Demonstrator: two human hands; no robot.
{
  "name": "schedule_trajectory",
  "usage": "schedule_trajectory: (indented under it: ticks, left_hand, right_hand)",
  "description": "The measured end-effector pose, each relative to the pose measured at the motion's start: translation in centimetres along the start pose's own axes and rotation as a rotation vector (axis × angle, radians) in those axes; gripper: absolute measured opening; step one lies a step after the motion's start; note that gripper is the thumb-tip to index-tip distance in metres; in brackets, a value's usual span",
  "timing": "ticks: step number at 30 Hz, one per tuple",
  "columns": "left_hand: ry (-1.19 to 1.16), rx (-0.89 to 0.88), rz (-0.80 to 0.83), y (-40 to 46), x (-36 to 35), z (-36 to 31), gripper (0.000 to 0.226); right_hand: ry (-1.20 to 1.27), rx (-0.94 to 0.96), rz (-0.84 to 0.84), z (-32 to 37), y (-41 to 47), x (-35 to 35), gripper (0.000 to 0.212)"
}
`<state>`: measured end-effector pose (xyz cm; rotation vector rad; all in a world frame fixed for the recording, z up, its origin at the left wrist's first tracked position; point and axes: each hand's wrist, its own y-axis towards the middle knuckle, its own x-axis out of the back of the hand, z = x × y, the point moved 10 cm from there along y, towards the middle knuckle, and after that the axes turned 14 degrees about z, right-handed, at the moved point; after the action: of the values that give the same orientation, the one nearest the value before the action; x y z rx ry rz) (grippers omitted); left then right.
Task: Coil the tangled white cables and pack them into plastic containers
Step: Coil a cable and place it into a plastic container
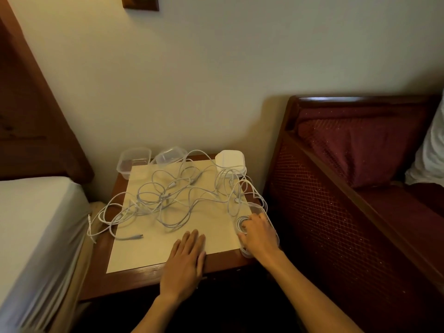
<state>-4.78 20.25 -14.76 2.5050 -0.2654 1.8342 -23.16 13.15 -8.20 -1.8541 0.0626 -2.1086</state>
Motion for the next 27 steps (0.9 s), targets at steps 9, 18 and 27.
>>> schedule_trajectory:
  ticks: [9, 18, 27]
  left_hand:
    - [-0.031, -0.009, -0.001, -0.7, 0.2, -0.1, 0.059]
    - [0.017, -0.178, -0.018, 0.6, 2.8, 0.3, 0.042]
    - [-0.053, -0.161, -0.002, 0.4, 2.8, 1.2, 0.045]
  right_hand:
    - [0.124, -0.007, -0.095, -0.3, -1.4, 1.9, 0.024]
    - [0.339, 0.337, -0.513, 8.4, -2.2, 10.9, 0.013]
    - [0.258, 0.289, 0.144, 12.5, 11.9, 6.1, 0.034]
